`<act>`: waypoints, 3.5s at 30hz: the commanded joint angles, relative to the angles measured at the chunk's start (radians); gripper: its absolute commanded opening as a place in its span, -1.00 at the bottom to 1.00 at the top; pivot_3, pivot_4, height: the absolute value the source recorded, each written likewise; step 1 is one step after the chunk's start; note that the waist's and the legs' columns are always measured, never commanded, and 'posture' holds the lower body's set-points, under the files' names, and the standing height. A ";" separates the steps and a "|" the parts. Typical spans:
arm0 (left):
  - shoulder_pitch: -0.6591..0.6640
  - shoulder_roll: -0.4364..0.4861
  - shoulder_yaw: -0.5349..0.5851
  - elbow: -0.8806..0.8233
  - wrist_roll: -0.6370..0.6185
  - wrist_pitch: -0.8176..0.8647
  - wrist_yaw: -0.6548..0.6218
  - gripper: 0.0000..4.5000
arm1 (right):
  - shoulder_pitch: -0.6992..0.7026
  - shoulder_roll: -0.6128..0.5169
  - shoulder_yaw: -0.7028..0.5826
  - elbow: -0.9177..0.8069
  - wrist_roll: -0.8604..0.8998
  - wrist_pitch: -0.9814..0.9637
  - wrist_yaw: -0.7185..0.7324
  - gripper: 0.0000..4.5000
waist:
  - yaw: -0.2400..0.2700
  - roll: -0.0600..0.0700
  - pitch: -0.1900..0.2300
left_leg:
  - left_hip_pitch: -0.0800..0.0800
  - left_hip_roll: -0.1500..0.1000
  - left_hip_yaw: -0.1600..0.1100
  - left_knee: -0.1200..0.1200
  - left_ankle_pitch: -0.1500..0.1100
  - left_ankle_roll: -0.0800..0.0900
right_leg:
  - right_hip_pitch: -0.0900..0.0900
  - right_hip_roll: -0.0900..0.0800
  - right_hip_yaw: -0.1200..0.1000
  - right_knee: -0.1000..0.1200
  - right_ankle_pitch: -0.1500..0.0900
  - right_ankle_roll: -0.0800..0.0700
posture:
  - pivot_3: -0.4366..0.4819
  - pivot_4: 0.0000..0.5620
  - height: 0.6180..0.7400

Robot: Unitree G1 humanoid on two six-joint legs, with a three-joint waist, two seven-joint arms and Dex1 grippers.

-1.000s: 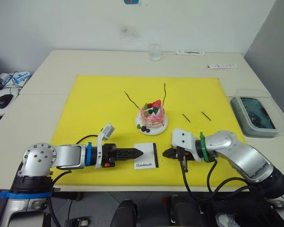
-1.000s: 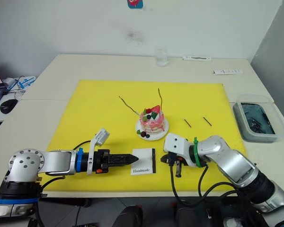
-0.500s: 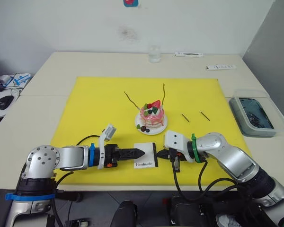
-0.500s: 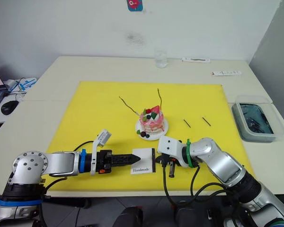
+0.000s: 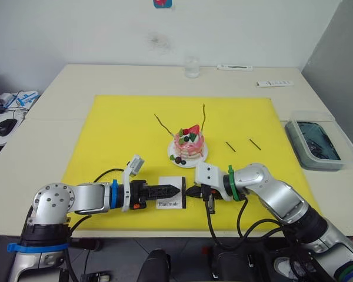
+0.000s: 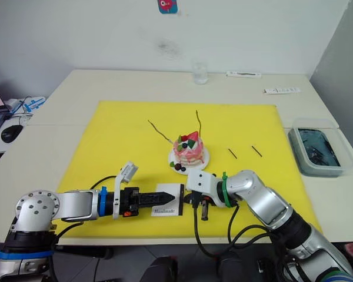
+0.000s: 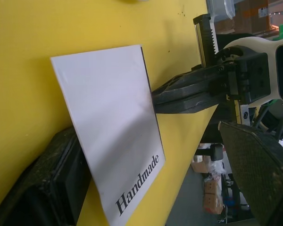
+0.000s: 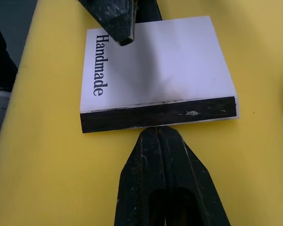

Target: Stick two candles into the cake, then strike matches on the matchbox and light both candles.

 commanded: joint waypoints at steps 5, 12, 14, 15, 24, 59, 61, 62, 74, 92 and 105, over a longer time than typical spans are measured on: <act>0.032 -0.024 -0.036 -0.026 -0.007 0.009 0.021 1.00 | -0.019 0.025 0.009 -0.013 -0.002 -0.019 0.018 -0.99 | 0.000 0.000 0.000 | 0.000 0.000 0.000 0.000 0.000 0.000 | 0.000 0.000 0.000 -0.001 0.001 0.002 | -0.05 -0.47 1.00; 0.036 -0.024 -0.039 -0.035 -0.004 0.001 0.030 0.19 | -0.021 0.036 0.005 -0.022 0.003 -0.010 0.020 -1.00 | 0.000 0.000 0.000 | -0.001 0.000 0.000 -0.001 0.000 0.000 | -0.001 0.000 0.000 -0.001 0.001 0.002 | -0.05 -0.47 1.00; 0.039 -0.026 -0.041 -0.037 0.002 -0.003 0.032 -0.11 | -0.021 0.039 0.002 -0.030 0.007 -0.007 0.023 -1.00 | 0.000 0.000 0.000 | -0.002 0.000 0.000 -0.001 0.000 0.000 | -0.002 0.000 0.000 -0.001 0.001 0.002 | -0.05 -0.47 1.00; 0.040 -0.026 -0.042 -0.039 0.005 -0.005 0.032 -0.25 | -0.021 0.041 0.001 -0.033 0.008 -0.005 0.024 -1.00 | 0.000 0.000 0.000 | -0.003 0.000 0.000 -0.001 0.000 0.000 | -0.002 0.000 -0.001 -0.001 0.001 0.002 | -0.05 -0.47 1.00; 0.060 -0.020 -0.023 -0.054 0.026 -0.019 0.027 -0.99 | -0.026 0.048 -0.010 -0.051 0.017 0.011 0.028 -1.00 | -0.002 0.000 0.000 | -0.004 0.000 -0.001 -0.001 0.000 0.000 | -0.003 0.000 -0.001 -0.001 0.001 0.002 | -0.05 -0.47 1.00; 0.123 0.169 0.101 -0.288 0.067 -0.233 -0.416 -1.00 | 0.373 -0.086 -0.677 -0.279 0.174 -0.041 -0.296 0.09 | -0.006 0.000 0.001 | -0.014 0.001 0.002 -0.002 0.000 0.000 | -0.015 0.001 0.001 0.000 -0.003 -0.003 | -0.05 -0.47 1.00; 0.114 0.158 0.099 -0.279 0.063 -0.236 -0.399 -1.00 | 0.366 -0.073 -0.641 -0.242 0.151 -0.077 -0.308 0.41 | -0.006 0.000 0.001 | -0.014 0.002 0.002 -0.002 0.000 0.000 | -0.015 0.001 0.001 0.000 -0.003 -0.003 | -0.05 -0.47 1.00; 0.110 0.155 0.098 -0.276 0.061 -0.236 -0.395 -1.00 | 0.359 -0.067 -0.623 -0.223 0.135 -0.099 -0.317 0.57 | -0.006 0.000 0.001 | -0.014 0.002 0.002 -0.002 0.000 0.000 | -0.015 0.001 0.001 0.001 -0.003 -0.003 | -0.05 -0.47 1.00; 0.076 0.125 0.078 -0.267 0.055 -0.236 -0.357 -1.00 | 0.180 0.118 -0.514 0.121 -0.012 -0.232 -0.501 0.99 | -0.006 0.000 0.001 | -0.014 0.001 0.002 -0.002 0.000 0.000 | -0.015 0.002 0.002 0.001 0.001 0.002 | -0.05 -0.47 1.00; 0.081 0.120 0.066 -0.280 0.054 -0.233 -0.347 -1.00 | 0.098 0.195 -0.509 0.297 -0.053 -0.197 -0.568 -0.06 | -0.006 0.000 0.001 | -0.013 0.001 0.002 -0.002 0.000 0.000 | -0.015 0.002 0.002 0.002 0.002 -0.001 | -0.05 -0.47 1.00; 0.089 0.121 0.064 -0.283 0.059 -0.238 -0.338 -1.00 | 0.112 0.230 -0.506 0.194 -0.030 -0.086 -0.579 -0.99 | -0.006 0.000 0.001 | -0.013 0.001 0.002 -0.001 0.000 0.000 | -0.014 0.002 0.002 0.003 0.002 0.001 | -0.05 -0.47 1.00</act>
